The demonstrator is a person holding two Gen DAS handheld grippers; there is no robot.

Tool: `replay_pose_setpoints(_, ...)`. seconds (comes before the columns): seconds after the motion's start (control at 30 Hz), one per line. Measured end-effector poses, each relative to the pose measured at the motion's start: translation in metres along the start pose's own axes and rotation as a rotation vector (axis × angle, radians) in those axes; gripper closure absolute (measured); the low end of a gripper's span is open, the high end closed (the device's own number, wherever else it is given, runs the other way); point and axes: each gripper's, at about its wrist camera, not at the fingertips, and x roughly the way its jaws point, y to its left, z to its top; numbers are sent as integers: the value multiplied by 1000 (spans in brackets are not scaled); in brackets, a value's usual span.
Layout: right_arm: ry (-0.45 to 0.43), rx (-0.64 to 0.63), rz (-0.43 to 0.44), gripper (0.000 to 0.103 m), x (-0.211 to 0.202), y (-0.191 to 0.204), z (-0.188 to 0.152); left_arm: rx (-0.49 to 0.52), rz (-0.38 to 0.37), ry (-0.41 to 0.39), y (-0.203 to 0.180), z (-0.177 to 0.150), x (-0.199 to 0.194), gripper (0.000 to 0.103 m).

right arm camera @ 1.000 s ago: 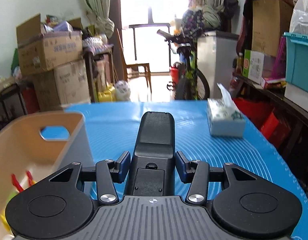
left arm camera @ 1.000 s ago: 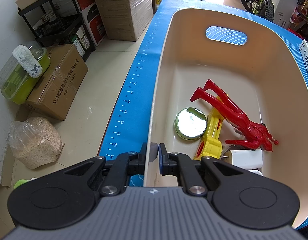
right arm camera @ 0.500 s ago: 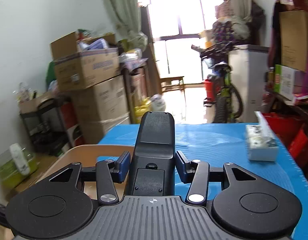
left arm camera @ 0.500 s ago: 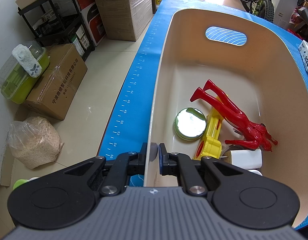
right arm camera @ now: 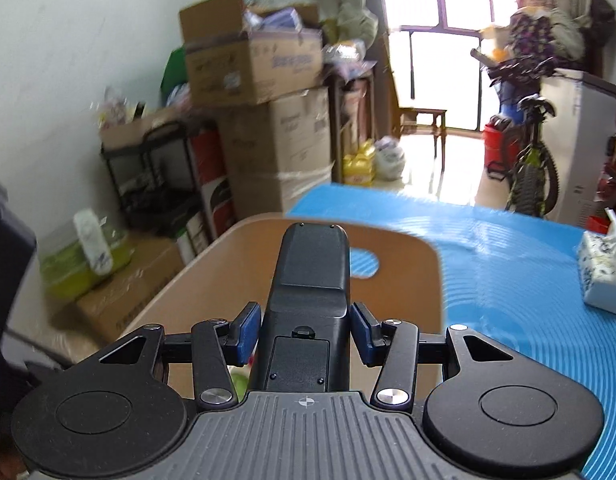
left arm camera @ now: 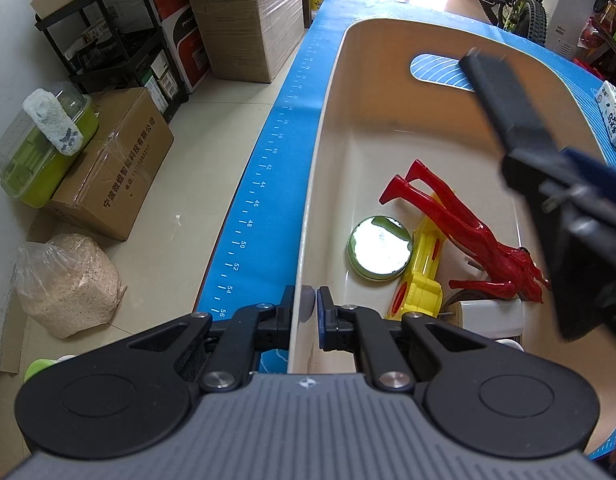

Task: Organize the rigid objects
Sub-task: 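Carry the black remote into the basket and open the right gripper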

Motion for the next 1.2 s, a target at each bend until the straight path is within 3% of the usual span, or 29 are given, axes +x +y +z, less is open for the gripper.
replay_pose_setpoints(0.63, 362, 9, 8, 49, 54, 10, -8, -2, -5, 2, 1, 1, 1, 91)
replay_pose_setpoints(0.73, 369, -6, 3, 49, 55, 12, -9, -8, -12, 1, 3, 1, -1, 91)
replay_pose_setpoints(1.07, 307, 31, 18, 33, 36, 5, -2, -20, -12, -3, 5, 2, -3, 91)
replay_pose_setpoints(1.13, 288, 31, 15, 24, 27, 4, 2, -18, -4, -14, 4, 2, -6, 89)
replay_pose_setpoints(1.2, 258, 31, 17, 21, 17, 1, 5, -24, -10, -28, 5, 2, -10, 87)
